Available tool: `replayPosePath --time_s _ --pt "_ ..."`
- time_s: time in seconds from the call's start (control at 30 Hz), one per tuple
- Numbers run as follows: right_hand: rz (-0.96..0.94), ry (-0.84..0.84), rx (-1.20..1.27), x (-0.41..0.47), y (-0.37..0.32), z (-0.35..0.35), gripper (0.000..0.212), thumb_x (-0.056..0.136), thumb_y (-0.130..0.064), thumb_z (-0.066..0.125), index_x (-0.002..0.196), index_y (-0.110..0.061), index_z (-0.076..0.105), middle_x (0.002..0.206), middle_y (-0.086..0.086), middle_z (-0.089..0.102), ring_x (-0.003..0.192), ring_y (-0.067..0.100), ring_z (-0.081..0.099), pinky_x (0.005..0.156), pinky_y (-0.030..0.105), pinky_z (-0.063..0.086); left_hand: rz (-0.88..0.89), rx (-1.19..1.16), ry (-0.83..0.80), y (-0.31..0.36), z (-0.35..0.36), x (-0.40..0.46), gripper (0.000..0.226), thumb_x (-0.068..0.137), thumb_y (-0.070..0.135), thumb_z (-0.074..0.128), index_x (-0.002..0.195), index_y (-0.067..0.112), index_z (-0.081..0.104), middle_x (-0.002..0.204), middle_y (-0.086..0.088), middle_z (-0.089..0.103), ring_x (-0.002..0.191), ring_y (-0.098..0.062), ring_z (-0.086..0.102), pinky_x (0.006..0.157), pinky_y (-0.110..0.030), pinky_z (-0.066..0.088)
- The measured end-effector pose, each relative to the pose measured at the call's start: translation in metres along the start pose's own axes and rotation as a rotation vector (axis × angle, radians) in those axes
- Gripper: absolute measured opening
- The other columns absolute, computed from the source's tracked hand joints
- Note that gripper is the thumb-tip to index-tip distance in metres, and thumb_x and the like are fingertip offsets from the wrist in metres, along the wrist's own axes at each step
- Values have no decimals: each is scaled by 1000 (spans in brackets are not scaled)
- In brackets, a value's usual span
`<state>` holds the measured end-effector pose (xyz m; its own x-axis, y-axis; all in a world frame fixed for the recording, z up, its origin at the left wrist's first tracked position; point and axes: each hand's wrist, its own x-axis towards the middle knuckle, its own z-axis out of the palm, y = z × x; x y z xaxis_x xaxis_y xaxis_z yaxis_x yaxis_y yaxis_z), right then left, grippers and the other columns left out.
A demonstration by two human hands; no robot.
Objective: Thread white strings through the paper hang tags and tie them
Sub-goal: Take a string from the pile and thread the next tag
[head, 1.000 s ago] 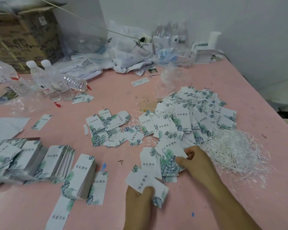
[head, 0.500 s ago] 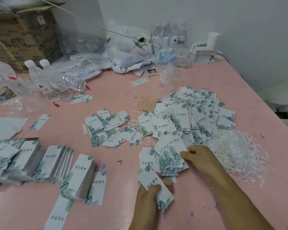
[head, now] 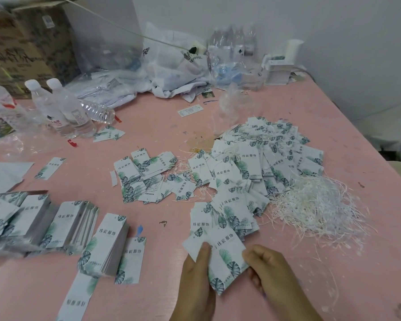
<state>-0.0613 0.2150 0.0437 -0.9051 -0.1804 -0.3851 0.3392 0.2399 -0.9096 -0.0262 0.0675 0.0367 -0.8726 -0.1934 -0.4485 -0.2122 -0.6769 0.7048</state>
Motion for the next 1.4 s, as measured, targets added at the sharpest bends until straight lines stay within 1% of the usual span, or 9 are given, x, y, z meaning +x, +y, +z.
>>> replayPosePath --time_s 0.23,0.37,0.6,0.73,0.87,0.97,1.1,1.33,1.4 --pt "-89 131 32 -11 -2 1 27 96 -15 57 77 -26 72 47 8 57 39 15 47 39 21 38 95 183 38 -2 -5 -5 41 77 34 72 97 -2 72 93 -32 70 84 -44 69 78 -53 55" --pt "-125 60 60 -20 -5 4 30 95 -9 59 79 -28 75 52 12 63 42 15 52 43 19 40 146 238 -26 -6 -3 0 44 87 34 64 125 13 63 116 -22 70 105 -44 67 89 -59 53" --pt "-69 -71 59 -25 -5 7 25 96 -12 59 82 -24 77 65 16 70 52 12 59 51 18 45 143 283 -59 -14 -16 6 34 79 37 70 110 23 74 106 -20 74 97 -44 70 87 -58 54" --pt "-132 175 -134 -11 8 -19 19 93 -20 63 78 -29 70 63 1 68 52 5 55 53 18 45 93 258 -20 -19 -15 8 30 80 24 79 109 18 75 109 -16 74 100 -39 71 90 -54 53" --pt "-199 474 -347 12 13 -61 12 84 -22 71 82 -33 66 74 -17 65 64 -1 58 59 13 47 116 336 -1 -19 -13 8 18 87 12 64 94 17 80 93 -10 78 83 -27 75 62 -28 59" --pt "-239 506 -508 31 8 -75 8 84 -25 68 85 -32 64 74 -15 64 67 2 59 62 29 52 103 353 15 -14 -8 4 18 91 4 61 106 7 72 92 -10 78 79 -25 75 58 -23 57" --pt "-251 459 -647 53 -1 -74 7 85 -30 65 92 -33 64 73 -13 60 67 2 57 60 31 51 122 389 15 -10 -4 2 16 93 4 61 104 7 72 88 -4 79 74 -17 75 54 -18 54" --pt "-229 444 -819 64 1 -71 14 84 -40 63 95 -34 56 68 -12 53 59 0 51 48 23 31 126 361 46 -14 -10 8 19 87 14 68 104 10 73 94 -11 78 85 -30 75 63 -31 59" --pt "-261 450 -875 64 2 -70 7 87 -37 63 86 -34 56 67 -12 53 58 0 50 48 23 32 119 338 46 -16 -11 9 26 80 19 79 104 12 75 99 -16 76 89 -35 74 73 -44 60"
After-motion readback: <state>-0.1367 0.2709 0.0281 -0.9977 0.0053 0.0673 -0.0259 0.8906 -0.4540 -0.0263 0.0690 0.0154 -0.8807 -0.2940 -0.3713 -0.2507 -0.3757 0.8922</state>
